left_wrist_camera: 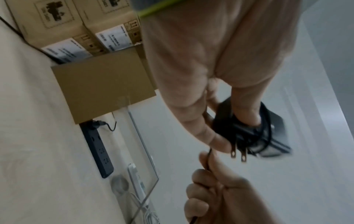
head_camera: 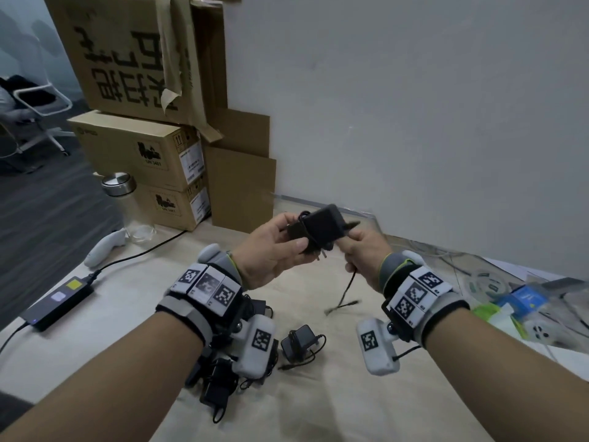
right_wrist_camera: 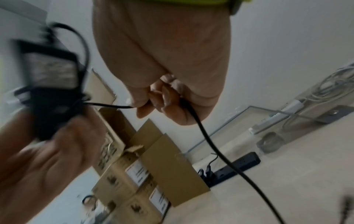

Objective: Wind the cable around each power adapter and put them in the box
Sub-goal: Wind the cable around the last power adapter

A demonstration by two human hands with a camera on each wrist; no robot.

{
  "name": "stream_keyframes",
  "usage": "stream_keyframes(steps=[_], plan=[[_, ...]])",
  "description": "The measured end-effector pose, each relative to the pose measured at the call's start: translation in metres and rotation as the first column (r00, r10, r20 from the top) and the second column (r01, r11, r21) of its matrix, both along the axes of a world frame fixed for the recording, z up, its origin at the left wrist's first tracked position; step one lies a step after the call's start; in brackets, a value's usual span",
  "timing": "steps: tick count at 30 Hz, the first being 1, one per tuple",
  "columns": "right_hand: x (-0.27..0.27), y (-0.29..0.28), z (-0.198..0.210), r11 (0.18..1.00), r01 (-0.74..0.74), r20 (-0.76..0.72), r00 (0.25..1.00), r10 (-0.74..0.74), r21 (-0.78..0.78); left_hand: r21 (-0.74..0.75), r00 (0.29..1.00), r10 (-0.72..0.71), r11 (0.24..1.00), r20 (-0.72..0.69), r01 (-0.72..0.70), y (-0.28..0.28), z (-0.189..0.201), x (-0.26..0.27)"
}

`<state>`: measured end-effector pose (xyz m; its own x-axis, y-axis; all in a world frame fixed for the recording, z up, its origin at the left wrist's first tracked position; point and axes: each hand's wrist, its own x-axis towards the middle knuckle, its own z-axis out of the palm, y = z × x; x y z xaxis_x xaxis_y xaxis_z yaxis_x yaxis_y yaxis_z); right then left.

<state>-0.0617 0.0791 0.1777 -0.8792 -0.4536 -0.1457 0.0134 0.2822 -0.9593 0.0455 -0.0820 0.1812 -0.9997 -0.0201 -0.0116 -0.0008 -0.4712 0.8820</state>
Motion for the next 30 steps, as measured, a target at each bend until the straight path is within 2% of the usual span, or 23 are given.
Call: stream_keyframes(steps=[2,4,7,8,10,12,13,15,16,17,19,22,24,27,28,30], plan=[[0.008,-0.002,-0.003,0.995,-0.059,-0.037,0.997,0.062,0.082,0.008,0.992,0.126,0.992,0.010,-0.126,0.005,0.000,-0.003],[0.015,-0.002,-0.003,0.976,-0.106,-0.082,0.989,0.124,0.192,-0.047,0.966,0.258,0.966,0.033,-0.256,0.007,-0.002,-0.007],[0.016,0.000,0.003,0.929,-0.141,-0.188,0.958,0.215,0.341,-0.311,0.909,0.415,0.869,0.039,-0.384,-0.004,-0.008,-0.011],[0.015,0.000,0.005,0.906,-0.148,-0.221,0.943,0.250,0.397,-0.436,0.895,0.446,0.810,0.024,-0.392,-0.009,-0.010,-0.013],[0.015,0.000,0.012,0.847,-0.163,-0.261,0.907,0.330,0.506,-0.686,0.883,0.469,0.632,-0.033,-0.361,-0.016,-0.014,-0.015],[0.017,-0.005,0.020,0.791,-0.157,-0.309,0.862,0.403,0.592,-0.846,0.892,0.441,0.436,-0.095,-0.306,-0.020,-0.018,-0.015],[0.018,-0.007,0.024,0.775,-0.142,-0.338,0.840,0.423,0.615,-0.888,0.903,0.416,0.365,-0.112,-0.279,-0.019,-0.018,-0.015],[0.016,-0.011,0.033,0.776,-0.099,-0.408,0.805,0.431,0.623,-0.934,0.931,0.348,0.286,-0.108,-0.216,-0.017,-0.019,-0.013],[0.013,-0.011,0.037,0.788,-0.083,-0.436,0.795,0.422,0.610,-0.944,0.949,0.302,0.279,-0.088,-0.176,-0.016,-0.019,-0.012],[0.010,-0.010,0.039,0.806,-0.079,-0.449,0.797,0.404,0.587,-0.945,0.966,0.251,0.298,-0.059,-0.135,-0.016,-0.019,-0.010],[0.002,-0.007,0.040,0.851,-0.120,-0.421,0.828,0.370,0.511,-0.922,0.988,0.155,0.383,-0.002,-0.062,-0.014,-0.016,-0.006],[-0.003,-0.001,0.031,0.915,-0.202,-0.341,0.882,0.325,0.350,-0.808,0.998,0.025,0.588,0.051,0.027,-0.015,-0.014,0.002],[-0.006,0.001,0.023,0.959,-0.181,-0.272,0.932,0.237,0.216,-0.650,0.998,-0.029,0.757,0.064,0.064,-0.015,-0.013,0.006],[-0.007,0.001,0.010,0.985,-0.152,-0.109,0.981,0.160,0.076,-0.309,0.996,-0.057,0.948,0.063,0.074,-0.015,-0.011,0.010],[-0.005,0.001,0.006,0.986,-0.162,-0.043,0.986,0.163,0.036,-0.168,0.997,-0.049,0.984,0.053,0.057,-0.013,-0.011,0.011],[0.001,0.000,0.000,0.979,-0.203,0.037,0.979,0.202,0.019,0.029,1.000,0.018,0.999,0.017,-0.019,-0.009,-0.011,0.009]])
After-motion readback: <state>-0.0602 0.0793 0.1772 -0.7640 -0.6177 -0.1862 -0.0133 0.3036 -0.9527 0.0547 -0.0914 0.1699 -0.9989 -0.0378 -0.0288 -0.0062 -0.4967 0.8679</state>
